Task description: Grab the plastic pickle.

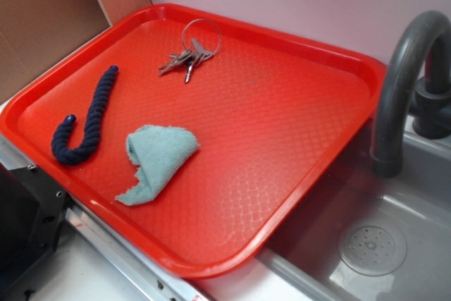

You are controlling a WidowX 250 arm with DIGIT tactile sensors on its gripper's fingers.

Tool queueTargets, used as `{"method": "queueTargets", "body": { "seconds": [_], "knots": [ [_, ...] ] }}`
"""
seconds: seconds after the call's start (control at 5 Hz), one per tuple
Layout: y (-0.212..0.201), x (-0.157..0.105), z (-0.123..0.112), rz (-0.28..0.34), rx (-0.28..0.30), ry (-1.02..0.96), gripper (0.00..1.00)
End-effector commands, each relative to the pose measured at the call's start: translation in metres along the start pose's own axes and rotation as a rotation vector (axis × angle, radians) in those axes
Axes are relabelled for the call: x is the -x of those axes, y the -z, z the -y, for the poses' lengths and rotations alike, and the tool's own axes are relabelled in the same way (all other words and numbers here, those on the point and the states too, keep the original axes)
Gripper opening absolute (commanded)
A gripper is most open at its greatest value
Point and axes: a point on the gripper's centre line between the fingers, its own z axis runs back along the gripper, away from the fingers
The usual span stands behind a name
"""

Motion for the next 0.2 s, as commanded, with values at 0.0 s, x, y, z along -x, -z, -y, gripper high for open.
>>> {"method": "queueTargets", "body": {
  "seconds": [0.0],
  "knots": [
    [-0.0230,0.0049,-0.0109,0.028,-0.053,0.047,0.02]
  ]
}}
